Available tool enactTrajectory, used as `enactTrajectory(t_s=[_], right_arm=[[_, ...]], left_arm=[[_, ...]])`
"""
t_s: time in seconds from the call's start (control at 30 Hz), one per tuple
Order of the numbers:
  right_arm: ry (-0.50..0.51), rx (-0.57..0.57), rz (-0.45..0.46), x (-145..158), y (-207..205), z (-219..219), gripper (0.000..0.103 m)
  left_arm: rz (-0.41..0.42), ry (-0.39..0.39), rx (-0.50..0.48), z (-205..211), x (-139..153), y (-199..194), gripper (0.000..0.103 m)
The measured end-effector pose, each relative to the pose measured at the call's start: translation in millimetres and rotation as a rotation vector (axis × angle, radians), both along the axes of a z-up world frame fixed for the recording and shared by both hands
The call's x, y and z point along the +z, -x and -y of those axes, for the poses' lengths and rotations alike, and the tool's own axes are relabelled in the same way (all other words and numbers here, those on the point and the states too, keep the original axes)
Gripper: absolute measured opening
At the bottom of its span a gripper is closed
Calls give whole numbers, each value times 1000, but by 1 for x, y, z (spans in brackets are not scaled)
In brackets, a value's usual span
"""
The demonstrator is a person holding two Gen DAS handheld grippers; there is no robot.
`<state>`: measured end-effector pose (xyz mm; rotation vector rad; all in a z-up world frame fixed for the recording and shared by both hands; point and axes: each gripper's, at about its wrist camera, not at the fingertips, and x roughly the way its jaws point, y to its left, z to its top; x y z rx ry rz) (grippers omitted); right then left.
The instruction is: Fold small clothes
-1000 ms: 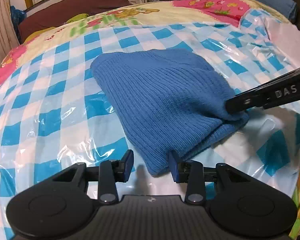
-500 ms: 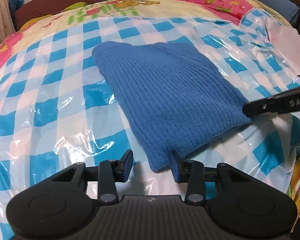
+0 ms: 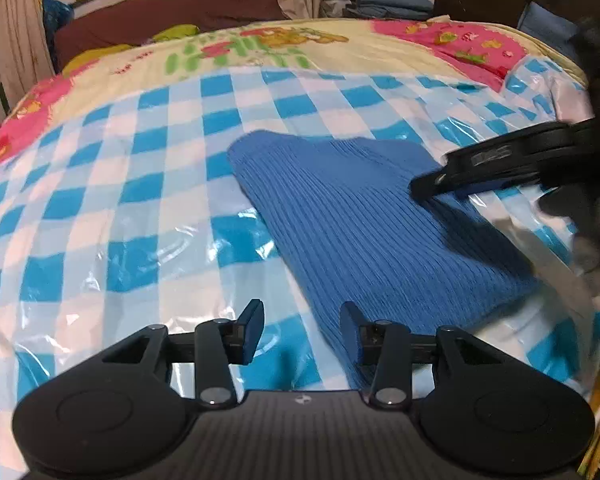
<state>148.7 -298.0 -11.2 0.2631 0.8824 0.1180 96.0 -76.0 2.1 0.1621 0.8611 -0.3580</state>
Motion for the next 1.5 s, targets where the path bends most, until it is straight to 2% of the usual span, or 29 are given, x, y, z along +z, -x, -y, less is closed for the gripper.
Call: enactTrajectory(t_s=[0.03,0.07,0.1,0.17,0.23,0.3,0.37,0.47,0.57,0.67,0.73,0.83,0.97,1.17,1.27,1.4,1.5], right_arm=[[-24,-20,-24,-8,-7,3,54],[-51,-44,-34,-15,-12,6,43],[-76,-52,-31,-17,-12,7,36],[-113,-51,-4,-12,-5,10,12],[-127,-36,54,0,9,13,10],[-128,-55,91,8,19,21,9],[-137,-104,83,3,21,35,9],[-147,-165,-10,-27,14,49,10],[-146,-151,0,-24,16,43,17],[-109,-107,25,-13,17,36,20],[-74,-108,12,-17,12,33,24],[-127,-129,-28,-30,9,37,26],[-173,-143,-29,-35,11,45,26],[-207,-156,-27,-37,12,49,27],[-226,-159,-25,-38,14,53,27],[-239,-160,-31,-41,14,56,33],[-252,-161,-29,-42,15,57,33]], left_arm=[[1,3,8,-1,0,-3,48],[1,8,21,-2,-1,-7,49],[0,13,34,-4,-1,-11,49],[-5,20,52,-6,-3,-17,49],[-3,25,58,-7,-4,-21,50],[-6,27,67,-6,-6,-25,52],[-20,37,68,-4,-12,-28,55],[-77,37,72,2,-26,-37,55],[-105,31,85,2,-32,-40,55],[-122,78,97,-5,-28,-40,55],[-114,99,106,-8,-24,-40,55],[-102,141,116,-15,-15,-40,55],[-96,178,115,-18,-8,-44,56],[-95,195,116,1,-16,-50,55],[-77,249,120,-5,-8,-48,56],[-114,284,106,-5,-9,-53,56],[-143,265,93,6,-21,-58,60]])
